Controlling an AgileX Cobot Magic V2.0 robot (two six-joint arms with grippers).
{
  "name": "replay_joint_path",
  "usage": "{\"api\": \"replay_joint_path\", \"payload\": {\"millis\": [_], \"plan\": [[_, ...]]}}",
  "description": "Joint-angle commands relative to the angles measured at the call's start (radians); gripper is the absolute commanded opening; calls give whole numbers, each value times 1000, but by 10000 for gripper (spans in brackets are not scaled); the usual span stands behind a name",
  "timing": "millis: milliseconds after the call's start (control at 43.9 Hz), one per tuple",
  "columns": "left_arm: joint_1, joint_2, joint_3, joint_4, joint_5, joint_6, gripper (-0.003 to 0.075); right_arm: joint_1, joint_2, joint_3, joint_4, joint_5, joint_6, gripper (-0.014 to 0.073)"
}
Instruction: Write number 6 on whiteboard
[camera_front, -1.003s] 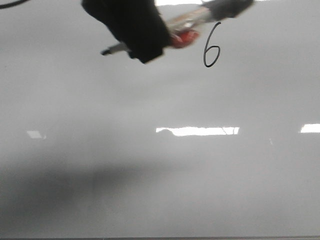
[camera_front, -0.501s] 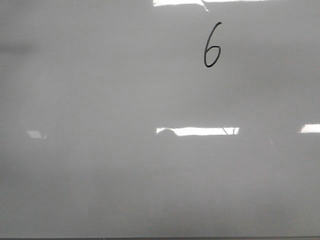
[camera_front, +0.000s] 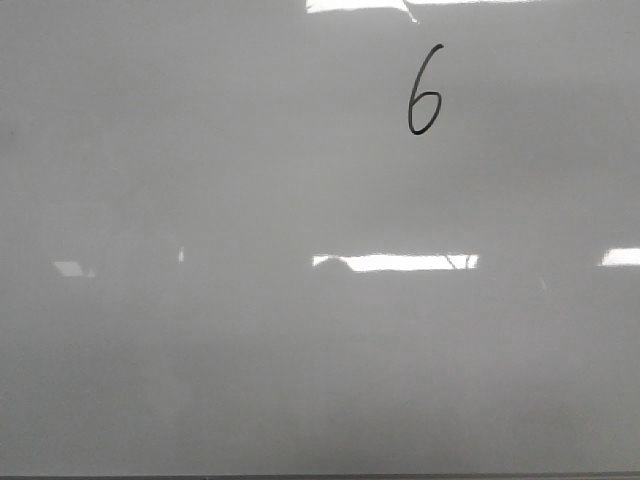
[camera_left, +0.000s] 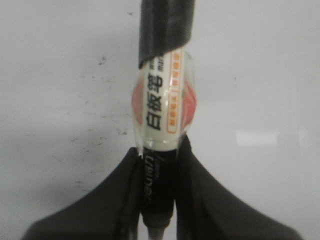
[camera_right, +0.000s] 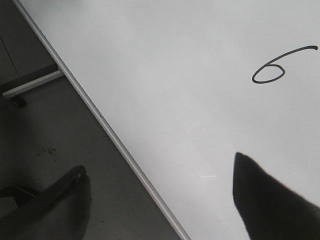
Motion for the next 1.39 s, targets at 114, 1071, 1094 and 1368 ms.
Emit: {"api": "replay_joint_path", "payload": {"millis": [114, 1071, 1094, 1368], "plan": [[50, 49, 20, -5, -285, -48, 98, -3, -1, -31, 3, -71, 1, 601], [68, 217, 13, -3, -498, -48, 356, -3, -1, -30, 3, -62, 3, 601], [68, 208, 8, -1, -480, -48, 356, -3, -1, -30, 3, -60, 6, 601], [66, 34, -62, 27, -138, 4, 356, -3, -2, -41, -99, 67, 305, 601]]}}
